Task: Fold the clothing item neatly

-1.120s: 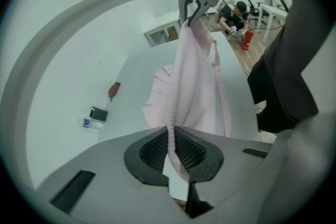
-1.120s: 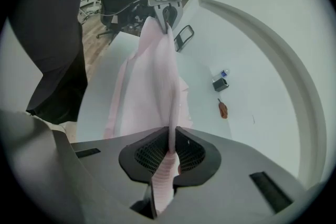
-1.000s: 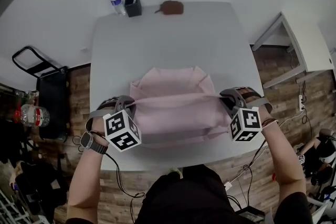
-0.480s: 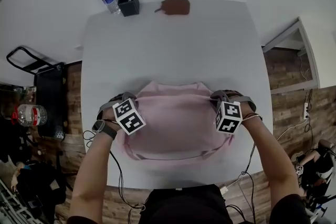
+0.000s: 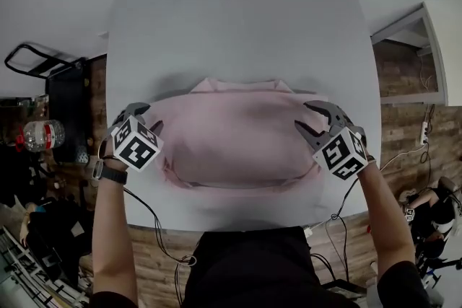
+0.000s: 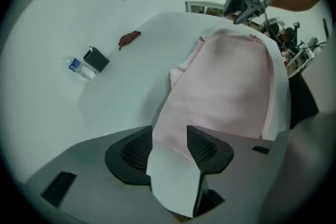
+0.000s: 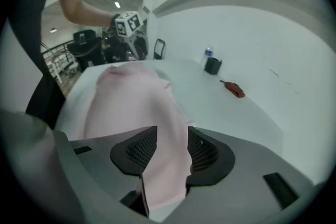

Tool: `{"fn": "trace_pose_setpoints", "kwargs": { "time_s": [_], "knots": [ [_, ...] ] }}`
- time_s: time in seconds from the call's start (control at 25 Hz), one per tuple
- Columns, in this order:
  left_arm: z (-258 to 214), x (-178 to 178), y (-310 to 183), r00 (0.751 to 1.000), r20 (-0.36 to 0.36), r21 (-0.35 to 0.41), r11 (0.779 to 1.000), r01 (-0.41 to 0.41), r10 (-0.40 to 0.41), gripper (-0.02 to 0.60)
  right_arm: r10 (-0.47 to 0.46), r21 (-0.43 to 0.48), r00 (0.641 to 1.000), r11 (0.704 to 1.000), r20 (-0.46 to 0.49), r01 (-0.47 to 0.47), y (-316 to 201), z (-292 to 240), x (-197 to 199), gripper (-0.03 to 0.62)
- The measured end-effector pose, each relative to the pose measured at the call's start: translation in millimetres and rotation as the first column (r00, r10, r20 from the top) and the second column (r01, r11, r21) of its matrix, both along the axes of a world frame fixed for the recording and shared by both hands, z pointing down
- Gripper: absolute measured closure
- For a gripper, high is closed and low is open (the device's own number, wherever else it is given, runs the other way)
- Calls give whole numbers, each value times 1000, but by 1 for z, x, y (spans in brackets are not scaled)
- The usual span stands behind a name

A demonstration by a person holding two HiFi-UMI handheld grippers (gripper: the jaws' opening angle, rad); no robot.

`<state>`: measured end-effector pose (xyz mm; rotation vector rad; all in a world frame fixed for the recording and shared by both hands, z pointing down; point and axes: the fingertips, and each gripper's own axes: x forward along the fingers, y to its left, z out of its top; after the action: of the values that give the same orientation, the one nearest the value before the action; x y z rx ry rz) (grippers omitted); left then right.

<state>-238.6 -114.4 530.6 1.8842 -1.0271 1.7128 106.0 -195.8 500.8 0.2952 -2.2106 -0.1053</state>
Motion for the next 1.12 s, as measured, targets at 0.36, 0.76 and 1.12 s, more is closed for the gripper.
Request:
{"fn": "trace_pose_setpoints", "kwargs": {
  "time_s": [0.36,0.76,1.12],
  "knots": [
    [-67,85,51,927,-373,310,935,171,-45,520,-373,-256,926,902,-59,347,263,69,-40,430],
    [-69,177,114,784,-621,319,918,235,15,569,-368,-86,860,928,-353,361,269,134,-32,454],
    [-67,180,131,731,-682,284,913,294,-24,569,-305,-161,915,949,-264,270,267,108,-44,576]
  ]
}}
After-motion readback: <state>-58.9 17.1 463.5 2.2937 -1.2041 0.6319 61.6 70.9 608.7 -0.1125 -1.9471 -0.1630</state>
